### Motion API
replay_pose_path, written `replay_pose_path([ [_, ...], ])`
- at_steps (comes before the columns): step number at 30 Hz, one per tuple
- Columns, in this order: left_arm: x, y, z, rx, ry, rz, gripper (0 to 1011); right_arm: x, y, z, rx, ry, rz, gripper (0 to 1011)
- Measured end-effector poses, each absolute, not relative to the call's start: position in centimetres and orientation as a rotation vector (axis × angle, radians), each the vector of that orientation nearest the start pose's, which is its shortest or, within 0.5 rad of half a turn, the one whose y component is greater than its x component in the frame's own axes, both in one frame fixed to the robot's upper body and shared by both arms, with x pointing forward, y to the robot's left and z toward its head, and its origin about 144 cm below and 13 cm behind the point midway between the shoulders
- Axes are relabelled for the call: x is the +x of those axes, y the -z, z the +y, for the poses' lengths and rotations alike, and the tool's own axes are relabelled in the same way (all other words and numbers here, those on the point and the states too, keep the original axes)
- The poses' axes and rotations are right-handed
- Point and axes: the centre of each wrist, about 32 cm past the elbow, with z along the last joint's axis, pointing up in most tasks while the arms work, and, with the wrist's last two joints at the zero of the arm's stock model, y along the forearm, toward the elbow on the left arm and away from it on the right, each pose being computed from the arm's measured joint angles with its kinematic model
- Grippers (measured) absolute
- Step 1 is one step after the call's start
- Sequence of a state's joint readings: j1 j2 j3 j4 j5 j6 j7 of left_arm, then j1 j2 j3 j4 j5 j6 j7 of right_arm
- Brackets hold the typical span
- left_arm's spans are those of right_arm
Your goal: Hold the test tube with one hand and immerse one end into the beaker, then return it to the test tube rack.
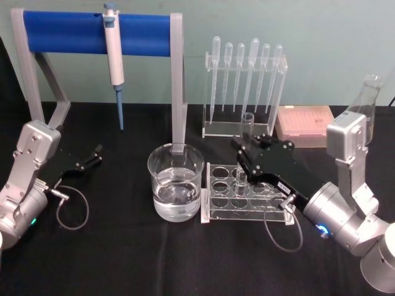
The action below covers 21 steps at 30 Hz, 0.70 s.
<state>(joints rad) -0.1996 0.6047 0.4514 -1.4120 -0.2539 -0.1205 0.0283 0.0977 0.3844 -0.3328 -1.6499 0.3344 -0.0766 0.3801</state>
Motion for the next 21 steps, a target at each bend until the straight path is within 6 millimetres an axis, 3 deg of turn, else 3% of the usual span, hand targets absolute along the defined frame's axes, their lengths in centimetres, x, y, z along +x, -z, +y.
replay_pose_path([
  [15, 48.9, -114.0, 31.0, 0.304, -1.248, -0.285, 1000, 47.2, -116.6, -22.7, -0.051, 0.807, -0.164, 226],
  [21, 48.9, -114.0, 31.0, 0.304, -1.248, -0.285, 1000, 46.9, -116.9, -22.8, -0.101, 0.800, -0.196, 375],
])
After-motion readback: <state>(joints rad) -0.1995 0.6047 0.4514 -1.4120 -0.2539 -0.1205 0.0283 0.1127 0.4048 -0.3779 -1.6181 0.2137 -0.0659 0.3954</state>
